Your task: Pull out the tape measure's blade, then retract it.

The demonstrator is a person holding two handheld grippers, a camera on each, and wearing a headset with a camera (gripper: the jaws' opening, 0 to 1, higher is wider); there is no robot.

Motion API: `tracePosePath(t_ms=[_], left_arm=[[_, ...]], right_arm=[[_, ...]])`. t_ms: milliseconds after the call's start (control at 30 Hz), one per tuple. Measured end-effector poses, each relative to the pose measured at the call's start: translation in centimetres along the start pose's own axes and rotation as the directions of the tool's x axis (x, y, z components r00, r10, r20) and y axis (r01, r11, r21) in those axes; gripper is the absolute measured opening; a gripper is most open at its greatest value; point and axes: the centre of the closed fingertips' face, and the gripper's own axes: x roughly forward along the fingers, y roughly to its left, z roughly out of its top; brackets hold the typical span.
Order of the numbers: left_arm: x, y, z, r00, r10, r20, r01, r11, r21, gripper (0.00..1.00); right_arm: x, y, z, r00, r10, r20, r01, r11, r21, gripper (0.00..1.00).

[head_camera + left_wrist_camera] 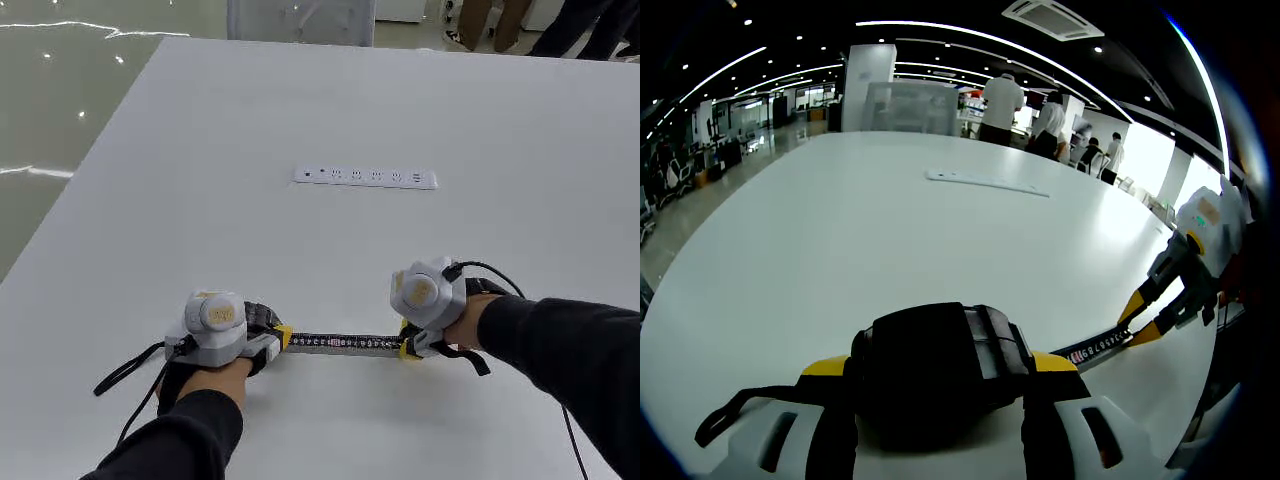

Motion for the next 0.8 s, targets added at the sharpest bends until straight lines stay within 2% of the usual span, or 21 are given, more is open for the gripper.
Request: tracePosePath(t_ms=[467,800], left_arm=[[0.0,0.0,0.0,1.0000,-0.003,-0.007,0.003,1.000,-0.011,0.63],[-0.1,0.0,0.0,0.9999,-0.011,-0.011,0.011,1.000,-0.027,0.63]], right_arm=[[0.2,0.0,1.0,0.9996,0.003,0.028,-0.003,1.000,0.011,0.11],[0.3,0.0,1.4,0.9996,0.006,0.028,-0.007,1.000,0.013,0.11]])
